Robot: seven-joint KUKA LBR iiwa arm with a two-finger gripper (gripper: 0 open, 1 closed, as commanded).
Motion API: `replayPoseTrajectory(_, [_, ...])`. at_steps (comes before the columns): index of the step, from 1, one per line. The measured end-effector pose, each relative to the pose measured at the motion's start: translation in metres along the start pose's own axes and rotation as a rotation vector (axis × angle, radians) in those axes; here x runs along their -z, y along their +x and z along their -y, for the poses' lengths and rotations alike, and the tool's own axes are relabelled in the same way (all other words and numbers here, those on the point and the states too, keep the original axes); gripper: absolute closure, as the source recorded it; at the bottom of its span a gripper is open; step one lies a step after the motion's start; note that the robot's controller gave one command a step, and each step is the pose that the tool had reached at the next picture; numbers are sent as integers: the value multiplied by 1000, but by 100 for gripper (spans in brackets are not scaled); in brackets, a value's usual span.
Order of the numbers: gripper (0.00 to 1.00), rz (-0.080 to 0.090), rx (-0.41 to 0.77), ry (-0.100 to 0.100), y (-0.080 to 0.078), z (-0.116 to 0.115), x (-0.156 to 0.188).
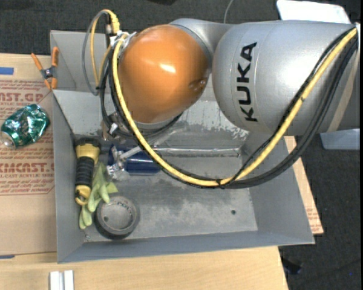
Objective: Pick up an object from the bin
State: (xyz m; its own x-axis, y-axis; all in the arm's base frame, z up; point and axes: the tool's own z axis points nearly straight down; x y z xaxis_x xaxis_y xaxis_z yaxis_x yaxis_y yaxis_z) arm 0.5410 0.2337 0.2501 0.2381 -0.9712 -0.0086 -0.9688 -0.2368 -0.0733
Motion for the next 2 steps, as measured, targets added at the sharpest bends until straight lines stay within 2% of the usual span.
replayPoseTrajectory(1, [0,2,40,10,1,-1,-27])
replayPoseTrajectory(2, [0,3,-202,7,-9,-20,-35])
